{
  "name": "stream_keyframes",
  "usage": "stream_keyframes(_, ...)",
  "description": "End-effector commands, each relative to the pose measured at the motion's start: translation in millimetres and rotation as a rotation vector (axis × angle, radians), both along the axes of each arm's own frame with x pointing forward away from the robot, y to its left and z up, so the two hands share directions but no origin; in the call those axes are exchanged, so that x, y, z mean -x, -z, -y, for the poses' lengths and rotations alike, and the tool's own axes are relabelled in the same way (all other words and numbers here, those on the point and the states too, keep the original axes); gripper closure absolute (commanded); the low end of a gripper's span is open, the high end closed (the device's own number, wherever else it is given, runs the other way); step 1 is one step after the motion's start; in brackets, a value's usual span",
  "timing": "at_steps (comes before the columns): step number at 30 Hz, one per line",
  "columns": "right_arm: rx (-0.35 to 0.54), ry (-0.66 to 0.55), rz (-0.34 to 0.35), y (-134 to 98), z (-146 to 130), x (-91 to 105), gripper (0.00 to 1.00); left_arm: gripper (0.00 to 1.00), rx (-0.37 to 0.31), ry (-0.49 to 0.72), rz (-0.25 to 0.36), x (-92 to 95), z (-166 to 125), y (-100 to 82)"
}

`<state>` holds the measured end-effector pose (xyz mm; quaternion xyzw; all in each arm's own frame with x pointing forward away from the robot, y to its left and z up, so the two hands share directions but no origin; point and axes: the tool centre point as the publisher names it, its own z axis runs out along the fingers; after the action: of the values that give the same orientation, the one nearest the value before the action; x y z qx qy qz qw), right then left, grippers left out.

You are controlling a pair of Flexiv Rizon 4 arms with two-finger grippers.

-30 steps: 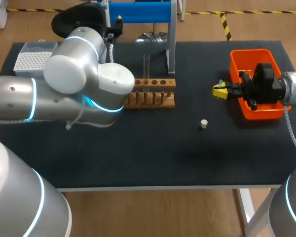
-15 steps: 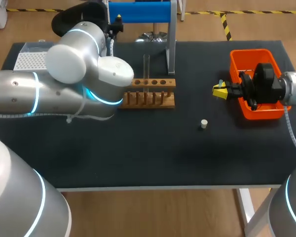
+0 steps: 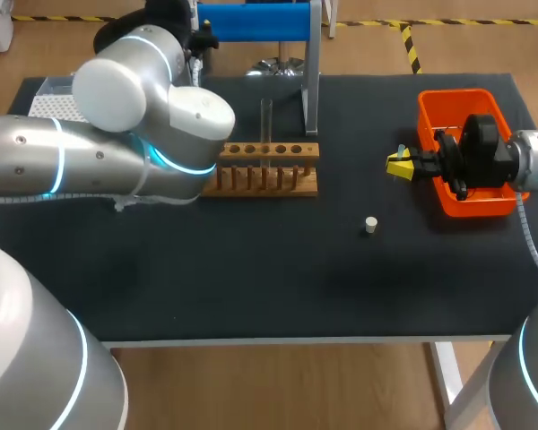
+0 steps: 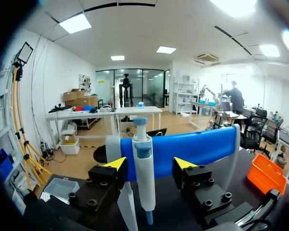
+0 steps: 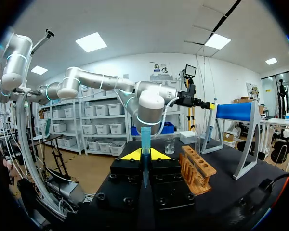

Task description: Invert the test tube, pick up the pipette, mount the tip to pipette, aspirate from beaker and dispense into the tube, eject the tip, return the pipette, and cap with the stopper.

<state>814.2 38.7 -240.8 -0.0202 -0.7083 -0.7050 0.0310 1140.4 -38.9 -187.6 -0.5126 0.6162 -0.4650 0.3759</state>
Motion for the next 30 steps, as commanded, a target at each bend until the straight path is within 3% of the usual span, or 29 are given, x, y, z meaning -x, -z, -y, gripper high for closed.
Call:
stream_keyframes(1,0.001,0.001,0.0,-0.5,1.0,1.0,1.0,0.42,0.0,0.0,0.004,-3.2,-1.8,0.7)
stream_keyframes(30,0.001,0.001,0.0,-0.5,1.0,1.0,1.0,0.52,0.014,-0.012,0.031,-16.6,3.9,10.1)
